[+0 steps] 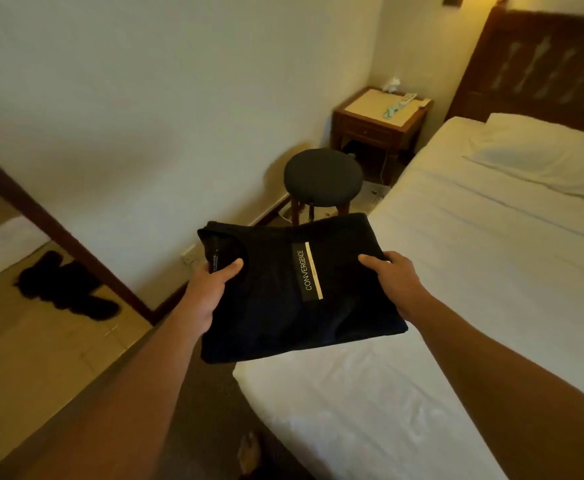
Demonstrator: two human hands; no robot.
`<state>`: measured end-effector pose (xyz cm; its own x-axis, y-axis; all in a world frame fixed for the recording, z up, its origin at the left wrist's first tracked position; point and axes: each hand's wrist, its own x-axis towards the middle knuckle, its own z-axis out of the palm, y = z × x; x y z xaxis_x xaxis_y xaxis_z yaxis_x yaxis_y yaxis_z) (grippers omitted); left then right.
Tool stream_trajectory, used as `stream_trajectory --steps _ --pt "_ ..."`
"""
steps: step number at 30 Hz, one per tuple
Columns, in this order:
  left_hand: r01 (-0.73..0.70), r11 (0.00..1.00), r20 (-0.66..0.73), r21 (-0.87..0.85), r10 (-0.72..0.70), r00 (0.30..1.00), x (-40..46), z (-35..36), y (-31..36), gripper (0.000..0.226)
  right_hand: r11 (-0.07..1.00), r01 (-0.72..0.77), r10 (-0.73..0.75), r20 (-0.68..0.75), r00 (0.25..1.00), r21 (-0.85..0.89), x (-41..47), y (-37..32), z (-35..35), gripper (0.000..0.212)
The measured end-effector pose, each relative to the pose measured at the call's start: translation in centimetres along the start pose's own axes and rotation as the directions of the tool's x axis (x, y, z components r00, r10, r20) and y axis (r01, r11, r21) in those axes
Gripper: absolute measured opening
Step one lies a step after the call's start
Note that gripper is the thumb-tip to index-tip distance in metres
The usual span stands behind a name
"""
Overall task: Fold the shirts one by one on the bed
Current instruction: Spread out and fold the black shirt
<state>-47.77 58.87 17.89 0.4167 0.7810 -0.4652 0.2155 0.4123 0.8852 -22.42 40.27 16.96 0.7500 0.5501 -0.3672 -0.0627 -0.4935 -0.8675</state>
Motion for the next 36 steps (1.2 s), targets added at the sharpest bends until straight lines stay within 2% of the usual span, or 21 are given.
stream_trajectory --steps 3,7,12,19,24,27,31,36 --pt "-0.043 0.999 -0.102 -0.030 0.040 0.994 -2.0 -3.3 0.6 0.040 0.998 0.051 -0.048 0.094 0.994 -0.025 -0.6 -2.5 2.3 0.056" --pt "-0.089 0.993 -0.242 -0.079 0.068 0.968 -4.4 -8.8 1.1 0.040 0.991 0.137 -0.132 0.236 0.963 -0.006 -1.8 -6.3 6.9 0.047" --pt "-0.175 0.973 -0.418 -0.151 0.097 0.903 -6.6 -16.7 1.2 0.049 0.981 0.196 -0.184 0.387 0.904 0.009 -3.7 -10.8 14.8 0.044" --pt "-0.176 0.962 -0.587 -0.206 0.022 0.810 -8.8 -28.5 2.3 0.030 0.973 0.226 -0.213 0.525 0.824 0.041 -8.1 -15.6 27.6 0.028" --pt "-0.203 0.942 -0.662 -0.267 -0.026 0.749 -9.7 -36.4 3.6 0.029 0.966 0.257 -0.215 0.597 0.773 0.015 -10.5 -18.5 36.0 0.037" --pt "-0.215 0.935 -0.700 -0.281 -0.047 0.712 -9.9 -41.6 4.0 0.039 0.962 0.272 -0.218 0.627 0.748 0.010 -11.9 -20.2 41.0 0.037" --pt "-0.219 0.930 -0.713 -0.295 -0.061 0.698 -9.5 -47.4 4.9 0.022 0.944 0.329 -0.242 0.651 0.719 -0.012 -12.9 -22.5 47.0 0.034" --pt "-0.222 0.912 -0.727 -0.345 -0.110 0.678 -7.5 -53.9 5.0 0.033 0.913 0.406 -0.273 0.697 0.663 -0.028 -12.8 -25.2 54.2 0.031"
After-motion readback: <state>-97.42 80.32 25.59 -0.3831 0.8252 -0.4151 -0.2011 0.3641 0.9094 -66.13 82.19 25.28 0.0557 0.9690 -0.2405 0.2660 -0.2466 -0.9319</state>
